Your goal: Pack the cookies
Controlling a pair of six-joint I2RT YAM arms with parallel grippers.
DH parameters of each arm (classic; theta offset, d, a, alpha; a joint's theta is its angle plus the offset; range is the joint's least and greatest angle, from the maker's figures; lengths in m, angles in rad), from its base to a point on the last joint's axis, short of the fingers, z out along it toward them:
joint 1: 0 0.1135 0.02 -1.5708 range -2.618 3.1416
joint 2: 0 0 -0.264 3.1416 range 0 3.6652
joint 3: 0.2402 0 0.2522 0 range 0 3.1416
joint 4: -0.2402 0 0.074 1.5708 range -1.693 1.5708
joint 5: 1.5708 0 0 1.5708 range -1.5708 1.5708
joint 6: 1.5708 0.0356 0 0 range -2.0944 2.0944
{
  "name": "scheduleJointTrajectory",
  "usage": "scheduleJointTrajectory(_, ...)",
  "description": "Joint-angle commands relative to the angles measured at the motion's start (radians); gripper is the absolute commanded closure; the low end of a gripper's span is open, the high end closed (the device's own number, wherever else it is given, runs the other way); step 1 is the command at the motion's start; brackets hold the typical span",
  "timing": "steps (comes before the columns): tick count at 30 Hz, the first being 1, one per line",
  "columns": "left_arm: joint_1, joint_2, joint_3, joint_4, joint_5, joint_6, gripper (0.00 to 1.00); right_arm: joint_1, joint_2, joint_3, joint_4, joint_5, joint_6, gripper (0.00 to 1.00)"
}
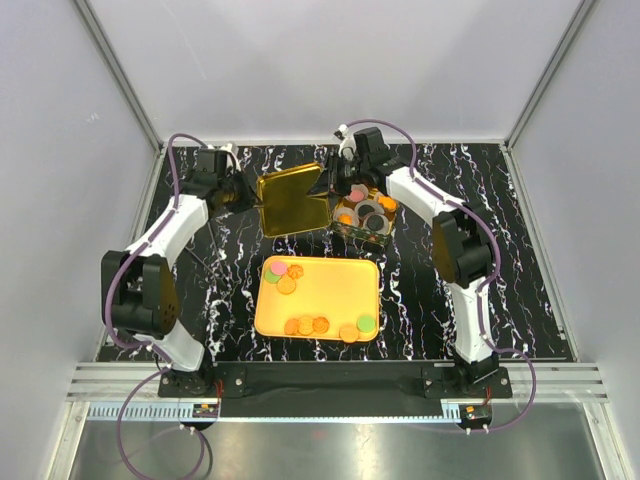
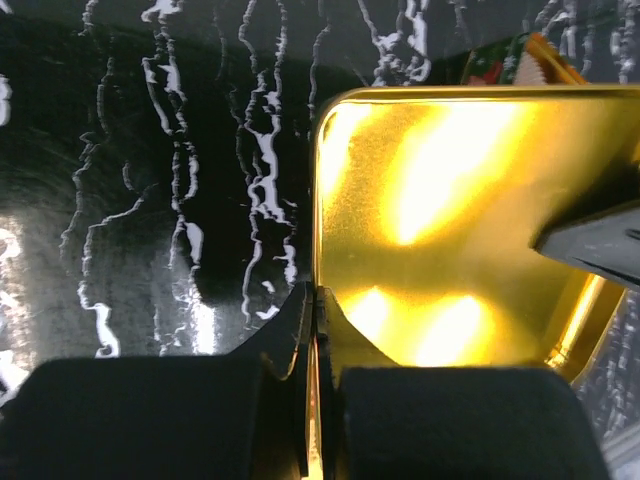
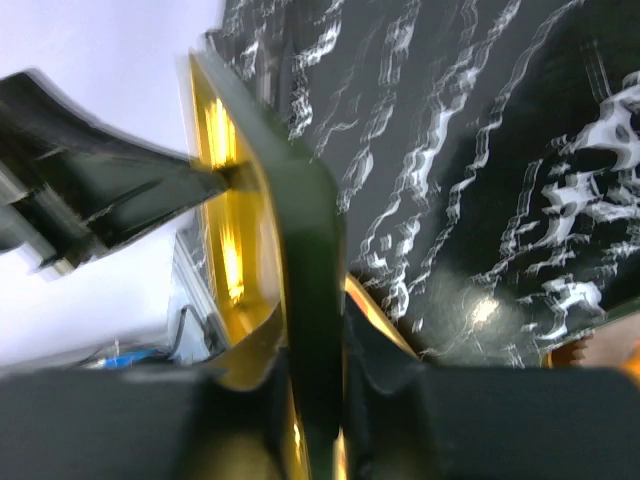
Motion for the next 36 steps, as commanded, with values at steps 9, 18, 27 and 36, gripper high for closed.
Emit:
scheduleJointTrajectory(9, -0.048, -0.137, 0.077, -0.058, -0.162, 0.102, 0.32, 0.0, -0.077, 0.014, -0.052, 0.014, 0.084, 1.0)
scheduleJointTrajectory(18, -0.431, -0.348, 0.033, 0.044, -0.576, 0.386, 0.14, -0.057, -0.094, 0.126, -0.201, 0.035, 0.126, 1.0)
scheduleJointTrajectory(27, -0.77, -0.373, -0.14, 0.296, -0.851, 0.849, 0.11, -0.118, -0.108, 0.161, -0.259, -0.026, 0.172, 1.0)
scheduleJointTrajectory(36, -0.867, -0.346, -0.306, 0.607, -0.837, 1.117, 0.06, -0.141, -0.169, 0.191, -0.33, 0.02, 0.175, 1.0)
